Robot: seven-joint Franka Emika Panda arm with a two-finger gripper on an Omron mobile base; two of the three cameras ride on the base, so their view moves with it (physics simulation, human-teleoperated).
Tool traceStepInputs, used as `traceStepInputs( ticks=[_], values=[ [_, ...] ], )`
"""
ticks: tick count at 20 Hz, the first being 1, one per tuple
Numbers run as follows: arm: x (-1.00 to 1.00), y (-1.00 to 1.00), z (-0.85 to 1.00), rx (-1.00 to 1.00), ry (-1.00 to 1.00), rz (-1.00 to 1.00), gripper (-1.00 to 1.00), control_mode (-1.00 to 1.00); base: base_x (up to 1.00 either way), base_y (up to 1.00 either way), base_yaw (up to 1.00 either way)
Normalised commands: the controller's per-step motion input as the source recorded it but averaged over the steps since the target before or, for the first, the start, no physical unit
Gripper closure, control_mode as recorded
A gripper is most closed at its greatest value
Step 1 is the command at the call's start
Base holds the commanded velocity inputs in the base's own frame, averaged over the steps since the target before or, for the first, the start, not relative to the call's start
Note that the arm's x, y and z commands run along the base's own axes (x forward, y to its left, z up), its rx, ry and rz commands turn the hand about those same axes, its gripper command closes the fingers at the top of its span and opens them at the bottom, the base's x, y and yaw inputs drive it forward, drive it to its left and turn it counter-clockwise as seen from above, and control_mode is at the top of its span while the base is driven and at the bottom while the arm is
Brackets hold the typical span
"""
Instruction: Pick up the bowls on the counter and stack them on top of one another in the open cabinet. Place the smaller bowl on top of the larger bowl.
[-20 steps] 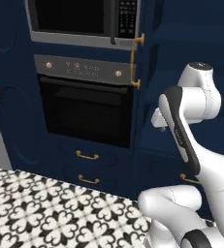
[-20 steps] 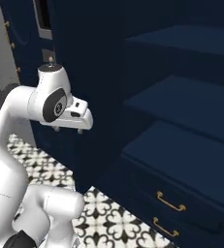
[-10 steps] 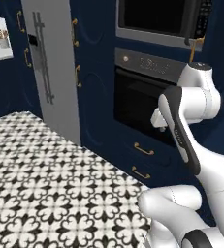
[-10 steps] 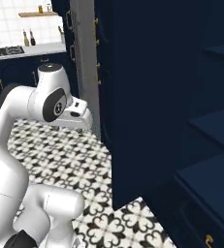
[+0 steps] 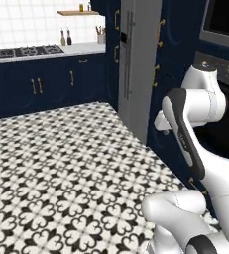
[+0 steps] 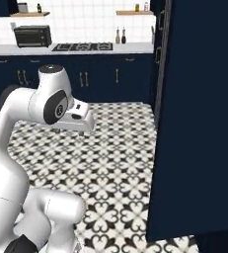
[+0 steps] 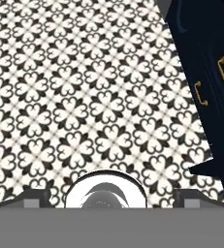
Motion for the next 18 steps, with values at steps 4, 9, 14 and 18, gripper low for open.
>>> traceStepInputs(
  ticks=[4, 9, 14, 18],
  values=[
    [0.0, 0.0, 0.0, 0.0, 0.0, 0.0, -1.0, 1.0, 0.0, 0.25, 0.67],
    [0.0, 0.0, 0.0, 0.0, 0.0, 0.0, -1.0, 1.0, 0.0, 0.21, 0.64],
    [0.0, 0.0, 0.0, 0.0, 0.0, 0.0, -1.0, 1.0, 0.01, 0.23, 0.65],
    [0.0, 0.0, 0.0, 0.0, 0.0, 0.0, -1.0, 1.0, 0.1, 0.18, 0.62]
  ],
)
